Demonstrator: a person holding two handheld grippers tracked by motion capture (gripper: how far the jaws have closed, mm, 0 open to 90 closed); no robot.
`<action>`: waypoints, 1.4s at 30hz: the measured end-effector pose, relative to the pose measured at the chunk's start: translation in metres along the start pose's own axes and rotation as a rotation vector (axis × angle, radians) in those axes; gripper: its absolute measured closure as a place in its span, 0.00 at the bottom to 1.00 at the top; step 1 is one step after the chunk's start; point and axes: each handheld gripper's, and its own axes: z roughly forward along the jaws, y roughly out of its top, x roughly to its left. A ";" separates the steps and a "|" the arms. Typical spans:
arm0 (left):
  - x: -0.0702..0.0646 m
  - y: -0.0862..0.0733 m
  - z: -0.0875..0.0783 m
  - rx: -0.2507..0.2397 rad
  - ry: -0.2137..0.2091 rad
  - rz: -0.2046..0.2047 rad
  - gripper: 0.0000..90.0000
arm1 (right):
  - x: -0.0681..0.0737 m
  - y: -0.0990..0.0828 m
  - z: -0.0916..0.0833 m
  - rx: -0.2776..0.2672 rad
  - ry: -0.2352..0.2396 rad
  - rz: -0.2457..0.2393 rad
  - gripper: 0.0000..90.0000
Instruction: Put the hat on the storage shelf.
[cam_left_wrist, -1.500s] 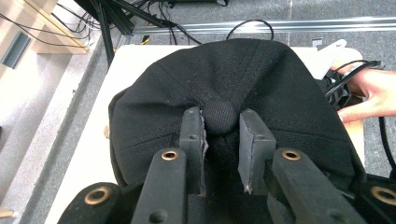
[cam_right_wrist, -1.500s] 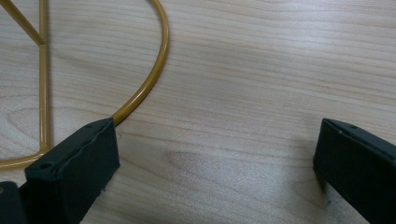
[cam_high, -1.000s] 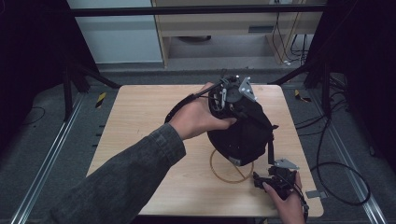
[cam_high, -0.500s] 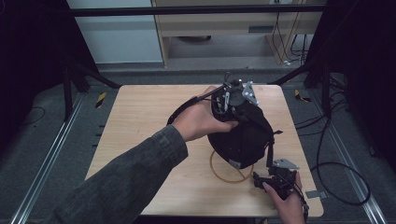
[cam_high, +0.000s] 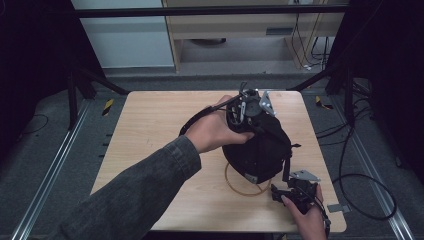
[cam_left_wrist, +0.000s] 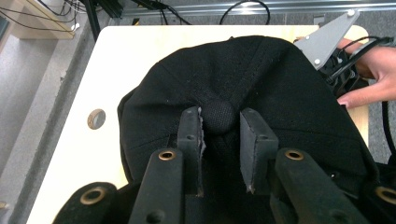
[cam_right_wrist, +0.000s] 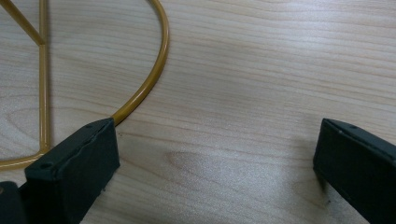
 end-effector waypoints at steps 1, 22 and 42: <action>0.000 0.000 0.001 -0.003 -0.001 -0.002 0.79 | 0.000 0.000 0.000 0.000 0.000 0.000 0.00; -0.005 -0.009 -0.009 -0.075 0.033 -0.054 0.18 | 0.000 0.000 0.000 0.000 0.000 0.001 0.00; -0.015 -0.035 -0.030 -0.199 0.019 -0.107 0.08 | 0.000 0.000 0.000 0.001 -0.003 0.000 0.00</action>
